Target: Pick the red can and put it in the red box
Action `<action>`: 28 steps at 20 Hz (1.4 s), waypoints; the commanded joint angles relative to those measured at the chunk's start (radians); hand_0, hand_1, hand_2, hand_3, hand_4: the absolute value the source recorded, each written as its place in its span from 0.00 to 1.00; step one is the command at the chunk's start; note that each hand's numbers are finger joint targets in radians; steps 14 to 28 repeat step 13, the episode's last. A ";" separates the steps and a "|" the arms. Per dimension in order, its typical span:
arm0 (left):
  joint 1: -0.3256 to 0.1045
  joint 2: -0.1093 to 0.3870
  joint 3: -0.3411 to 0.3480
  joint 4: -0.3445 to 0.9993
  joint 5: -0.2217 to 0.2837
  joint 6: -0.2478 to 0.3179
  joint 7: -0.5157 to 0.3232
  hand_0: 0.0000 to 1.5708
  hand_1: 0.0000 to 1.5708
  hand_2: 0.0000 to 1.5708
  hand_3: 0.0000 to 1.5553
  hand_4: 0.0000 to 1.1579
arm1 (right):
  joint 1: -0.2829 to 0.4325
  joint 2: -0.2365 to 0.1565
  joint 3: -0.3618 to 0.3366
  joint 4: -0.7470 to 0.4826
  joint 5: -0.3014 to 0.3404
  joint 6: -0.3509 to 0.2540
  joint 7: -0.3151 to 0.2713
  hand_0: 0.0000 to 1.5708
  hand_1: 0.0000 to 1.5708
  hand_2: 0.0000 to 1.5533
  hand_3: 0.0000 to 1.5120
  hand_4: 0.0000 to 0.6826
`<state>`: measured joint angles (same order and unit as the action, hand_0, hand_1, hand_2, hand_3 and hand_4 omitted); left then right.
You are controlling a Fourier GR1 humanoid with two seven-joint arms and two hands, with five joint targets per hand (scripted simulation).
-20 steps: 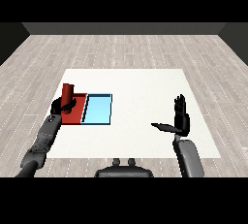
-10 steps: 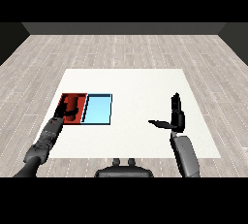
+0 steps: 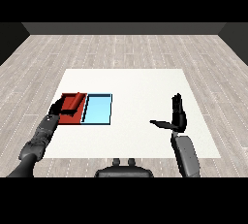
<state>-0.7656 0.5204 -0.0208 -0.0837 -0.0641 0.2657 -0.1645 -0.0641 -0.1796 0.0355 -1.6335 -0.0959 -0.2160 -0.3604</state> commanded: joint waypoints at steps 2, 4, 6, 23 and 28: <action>0.027 0.022 0.156 -0.112 0.151 0.051 -0.208 0.00 0.00 0.00 0.00 0.00 | -0.016 0.032 0.011 -0.003 -0.040 0.022 0.006 0.00 0.00 0.00 0.00 0.00; 0.009 0.008 0.234 -0.197 0.230 0.026 -0.328 0.00 0.00 0.00 0.00 0.00 | -0.001 0.034 0.017 -0.004 -0.010 0.001 -0.014 0.00 0.00 0.00 0.00 0.00; 0.006 -0.033 0.269 -0.277 0.276 -0.029 -0.431 0.00 0.00 0.00 0.00 0.00 | 0.001 0.026 0.016 -0.027 -0.047 0.044 -0.015 0.00 0.00 0.00 0.00 0.00; 0.043 -0.266 0.255 -0.531 0.370 -0.226 -0.570 0.00 0.00 0.00 0.00 0.00 | 0.012 0.028 0.042 -0.007 -0.118 0.141 -0.009 0.00 0.00 0.00 0.00 0.00; 0.043 -0.266 0.255 -0.531 0.370 -0.226 -0.570 0.00 0.00 0.00 0.00 0.00 | 0.012 0.028 0.042 -0.007 -0.118 0.141 -0.009 0.00 0.00 0.00 0.00 0.00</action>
